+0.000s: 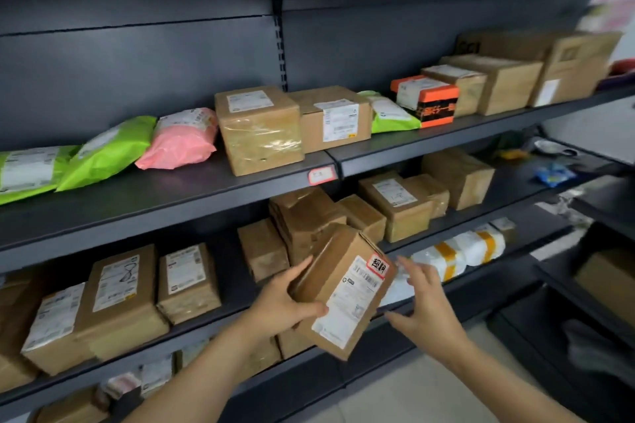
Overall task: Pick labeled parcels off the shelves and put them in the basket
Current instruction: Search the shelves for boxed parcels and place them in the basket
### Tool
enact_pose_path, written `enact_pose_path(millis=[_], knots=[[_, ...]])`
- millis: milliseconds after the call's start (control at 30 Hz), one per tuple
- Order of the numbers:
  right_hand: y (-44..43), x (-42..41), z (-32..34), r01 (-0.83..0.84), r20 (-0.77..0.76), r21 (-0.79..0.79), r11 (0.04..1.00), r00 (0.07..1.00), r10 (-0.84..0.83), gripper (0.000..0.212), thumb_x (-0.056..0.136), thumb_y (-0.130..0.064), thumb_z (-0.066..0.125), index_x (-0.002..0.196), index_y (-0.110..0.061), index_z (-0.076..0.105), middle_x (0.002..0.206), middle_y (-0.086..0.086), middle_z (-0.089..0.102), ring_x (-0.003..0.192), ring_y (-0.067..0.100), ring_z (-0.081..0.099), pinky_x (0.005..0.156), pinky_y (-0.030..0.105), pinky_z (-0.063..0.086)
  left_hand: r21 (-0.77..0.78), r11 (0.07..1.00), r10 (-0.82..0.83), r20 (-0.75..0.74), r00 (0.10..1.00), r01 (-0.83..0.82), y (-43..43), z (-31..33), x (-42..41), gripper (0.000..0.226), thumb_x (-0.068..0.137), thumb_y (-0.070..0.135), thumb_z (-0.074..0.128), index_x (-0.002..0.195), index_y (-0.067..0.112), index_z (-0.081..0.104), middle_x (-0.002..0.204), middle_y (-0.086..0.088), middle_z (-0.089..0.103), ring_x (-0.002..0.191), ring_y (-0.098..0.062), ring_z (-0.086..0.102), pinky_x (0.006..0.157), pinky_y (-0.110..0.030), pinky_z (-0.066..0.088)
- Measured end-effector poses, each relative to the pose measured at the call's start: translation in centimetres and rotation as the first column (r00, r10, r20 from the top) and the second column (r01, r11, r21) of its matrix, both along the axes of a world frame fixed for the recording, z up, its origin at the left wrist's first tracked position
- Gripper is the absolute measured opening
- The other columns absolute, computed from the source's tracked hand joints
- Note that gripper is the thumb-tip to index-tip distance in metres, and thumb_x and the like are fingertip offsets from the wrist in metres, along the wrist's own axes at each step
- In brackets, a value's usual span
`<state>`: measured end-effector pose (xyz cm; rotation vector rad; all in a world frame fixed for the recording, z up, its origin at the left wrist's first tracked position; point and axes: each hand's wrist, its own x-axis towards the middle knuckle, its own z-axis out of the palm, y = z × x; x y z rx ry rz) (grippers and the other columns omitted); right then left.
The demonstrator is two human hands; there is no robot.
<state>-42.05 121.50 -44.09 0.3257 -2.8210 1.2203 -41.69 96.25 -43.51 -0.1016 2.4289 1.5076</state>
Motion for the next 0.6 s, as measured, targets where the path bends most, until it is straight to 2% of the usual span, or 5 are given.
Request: enact_pose_path(millis=[133, 300, 367, 467, 600], knots=[[6.3, 1.0, 2.3, -0.044, 0.008, 0.087, 0.995, 0.999, 0.044, 0.112, 0.069, -0.018, 0.080, 0.144, -0.047, 0.002, 0.141, -0.024, 0.007, 0.111, -0.003, 0.038, 0.076, 0.011, 0.047, -0.004, 0.990, -0.143, 0.041, 0.989, 0.143, 5.9, 1.3, -1.7, 0.087, 0.068, 0.036, 0.080, 0.138, 0.050, 0.031, 0.126, 0.018, 0.047, 0.117, -0.007, 0.047, 0.099, -0.028, 0.043], [12.6, 2.5, 3.4, -0.004, -0.067, 0.320, 0.947, 0.997, 0.027, 0.130, 0.064, -0.015, 0.079, 0.127, -0.064, -0.023, 0.145, -0.032, -0.016, 0.135, 0.013, 0.023, 0.074, 0.025, 0.054, -0.049, 0.922, -0.380, 0.088, 0.921, 0.385, 12.1, 2.1, -4.2, 0.087, 0.067, 0.040, 0.079, 0.140, 0.047, 0.033, 0.135, 0.014, 0.047, 0.120, -0.007, 0.048, 0.102, -0.034, 0.044], [14.6, 3.2, 3.8, 0.022, -0.072, 0.369, 0.929, 0.997, 0.005, 0.126, 0.066, -0.019, 0.077, 0.128, -0.061, -0.024, 0.146, -0.031, -0.021, 0.137, 0.014, 0.019, 0.070, 0.017, 0.048, -0.039, 0.889, -0.452, 0.093, 0.887, 0.456, 14.6, 2.4, -5.0, 0.081, 0.074, 0.031, 0.077, 0.142, 0.042, 0.033, 0.131, 0.014, 0.047, 0.112, -0.002, 0.049, 0.089, -0.018, 0.047], [17.3, 4.0, 3.6, 0.051, -0.032, 0.368, 0.929, 0.999, -0.042, 0.121, 0.068, -0.025, 0.077, 0.134, -0.057, -0.019, 0.149, -0.028, -0.020, 0.136, 0.015, 0.026, 0.077, 0.018, 0.047, -0.027, 0.839, -0.539, 0.094, 0.837, 0.543, 18.2, 2.5, -6.5, 0.078, 0.076, 0.027, 0.077, 0.140, 0.041, 0.035, 0.133, 0.014, 0.046, 0.108, 0.001, 0.048, 0.070, -0.008, 0.043], [20.9, 4.8, 3.8, 0.147, 0.133, 0.205, 0.968, 0.975, -0.176, 0.134, 0.055, -0.026, 0.087, 0.132, -0.064, -0.016, 0.148, -0.030, -0.008, 0.120, 0.008, 0.045, 0.091, 0.030, 0.051, -0.007, 0.759, -0.647, 0.104, 0.755, 0.651, 22.7, 2.3, -8.8, 0.080, 0.072, 0.032, 0.079, 0.138, 0.046, 0.037, 0.129, 0.018, 0.045, 0.114, -0.003, 0.047, 0.083, -0.016, 0.046]])
